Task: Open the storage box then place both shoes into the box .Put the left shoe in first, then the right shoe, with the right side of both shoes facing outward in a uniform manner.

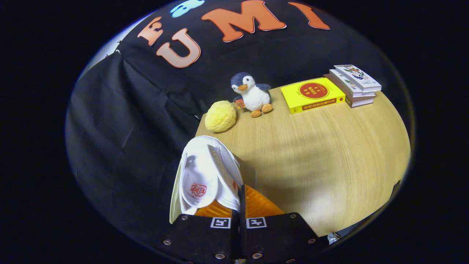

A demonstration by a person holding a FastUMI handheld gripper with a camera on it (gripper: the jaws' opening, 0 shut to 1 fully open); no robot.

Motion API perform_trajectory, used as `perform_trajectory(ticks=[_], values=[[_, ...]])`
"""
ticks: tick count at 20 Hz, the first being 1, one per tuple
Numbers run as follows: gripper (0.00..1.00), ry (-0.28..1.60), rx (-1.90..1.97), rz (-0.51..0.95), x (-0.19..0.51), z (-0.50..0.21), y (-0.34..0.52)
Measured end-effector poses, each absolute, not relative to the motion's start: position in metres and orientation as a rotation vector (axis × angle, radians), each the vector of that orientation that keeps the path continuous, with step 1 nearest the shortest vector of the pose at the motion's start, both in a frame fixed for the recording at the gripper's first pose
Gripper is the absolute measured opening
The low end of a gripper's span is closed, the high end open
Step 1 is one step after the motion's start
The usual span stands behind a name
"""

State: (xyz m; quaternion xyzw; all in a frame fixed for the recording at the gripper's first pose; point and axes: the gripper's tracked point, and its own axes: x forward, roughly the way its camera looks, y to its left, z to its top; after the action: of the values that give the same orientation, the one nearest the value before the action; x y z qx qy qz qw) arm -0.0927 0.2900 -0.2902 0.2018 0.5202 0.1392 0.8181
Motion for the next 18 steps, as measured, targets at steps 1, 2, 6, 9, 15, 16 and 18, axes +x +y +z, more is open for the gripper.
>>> perform_trajectory(ticks=[1,2,6,9,15,16,18], values=[[0.01,1.122,0.419,0.304,-0.094,-0.292,0.301],[0.01,1.136,0.411,0.307,-0.096,-0.294,0.309],[0.01,1.193,0.402,0.315,-0.105,-0.306,0.342],[0.02,1.213,0.372,0.305,-0.108,-0.317,0.357],[0.03,1.319,0.31,0.219,-0.122,-0.346,0.37],[0.03,1.331,0.296,0.201,-0.124,-0.351,0.369],[0.03,1.348,0.271,0.168,-0.124,-0.359,0.369]])
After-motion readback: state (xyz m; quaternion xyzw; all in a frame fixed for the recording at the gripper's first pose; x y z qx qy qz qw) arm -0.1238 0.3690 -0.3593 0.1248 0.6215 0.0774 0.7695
